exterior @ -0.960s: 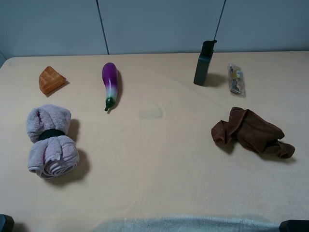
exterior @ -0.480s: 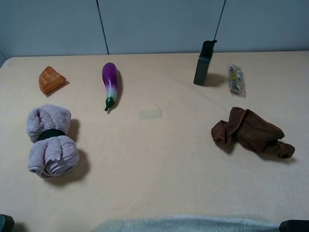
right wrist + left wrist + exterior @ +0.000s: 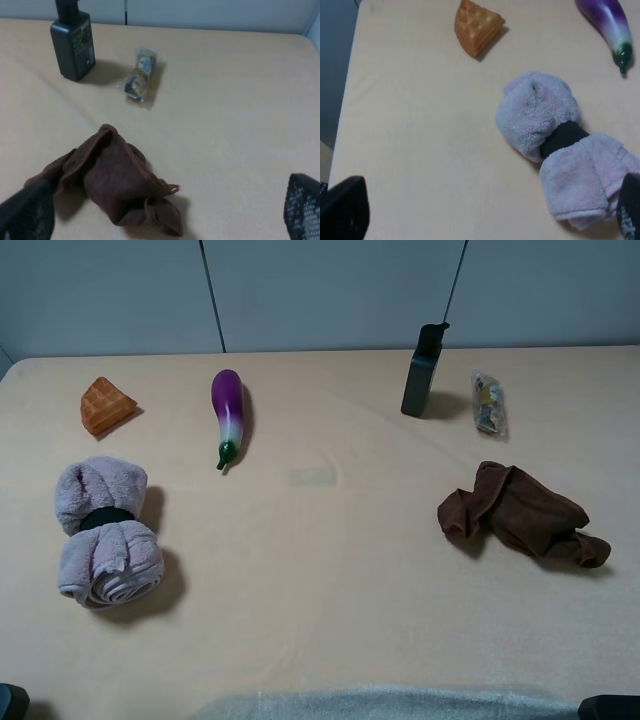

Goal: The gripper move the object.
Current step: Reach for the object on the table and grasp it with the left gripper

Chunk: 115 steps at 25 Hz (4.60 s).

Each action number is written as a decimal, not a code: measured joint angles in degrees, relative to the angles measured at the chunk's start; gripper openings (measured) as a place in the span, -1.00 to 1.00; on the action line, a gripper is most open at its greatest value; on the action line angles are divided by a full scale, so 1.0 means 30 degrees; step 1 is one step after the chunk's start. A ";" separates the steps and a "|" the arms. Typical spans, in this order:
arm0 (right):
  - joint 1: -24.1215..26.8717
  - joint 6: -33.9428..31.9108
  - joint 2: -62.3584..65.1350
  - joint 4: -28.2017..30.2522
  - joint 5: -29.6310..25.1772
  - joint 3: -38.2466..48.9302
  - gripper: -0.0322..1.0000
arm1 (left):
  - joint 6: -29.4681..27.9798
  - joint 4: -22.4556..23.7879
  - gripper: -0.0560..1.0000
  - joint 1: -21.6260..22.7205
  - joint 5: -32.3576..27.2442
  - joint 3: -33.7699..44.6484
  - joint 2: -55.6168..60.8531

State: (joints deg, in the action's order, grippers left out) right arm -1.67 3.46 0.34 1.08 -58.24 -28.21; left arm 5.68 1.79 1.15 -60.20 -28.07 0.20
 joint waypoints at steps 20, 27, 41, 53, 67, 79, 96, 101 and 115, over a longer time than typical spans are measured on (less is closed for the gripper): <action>0.0000 0.0000 0.0000 0.0000 -0.0019 0.0000 0.40 | -0.0277 0.0000 0.97 0.0000 0.0374 -0.1147 -0.2027; 0.0000 0.0000 0.0000 0.0000 -0.0019 0.0000 0.40 | -0.0283 0.0000 0.96 0.0000 0.1373 -0.2595 -0.6229; 0.0000 0.0000 0.0000 0.0000 -0.0017 0.0000 0.40 | -0.0364 -0.0106 0.95 0.0000 0.1758 -0.6397 -1.4606; 0.0000 0.0000 0.0000 0.0000 -0.0017 0.0000 0.40 | -0.0426 -0.0128 0.94 0.0000 0.1810 -1.0118 -2.1238; 0.0000 0.0000 0.0000 0.0000 -0.0017 0.0000 0.40 | -0.0426 -0.0099 0.94 0.0000 0.2965 -1.3179 -2.7705; 0.0000 0.0000 0.0000 0.0000 -0.0017 0.0000 0.40 | -0.0603 0.0474 0.98 0.0000 0.4530 -1.5092 -3.2291; 0.0000 0.0000 0.0000 0.0000 -0.0017 0.0000 0.40 | -0.1894 0.0638 0.98 0.0000 0.8164 -1.5624 -3.7060; 0.0000 0.0000 0.0000 0.0000 -0.0017 0.0000 0.40 | -0.2347 0.0907 0.98 0.0000 0.8388 -1.5961 -3.7792; 0.0000 0.0000 0.0000 0.0000 -0.0017 0.0000 0.40 | -0.3878 0.1586 0.98 0.0000 0.7983 -1.7899 -4.0007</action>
State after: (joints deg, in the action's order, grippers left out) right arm -1.67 3.46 0.34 1.08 -58.29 -28.21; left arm -5.95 6.55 1.15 -36.25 -81.77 -119.82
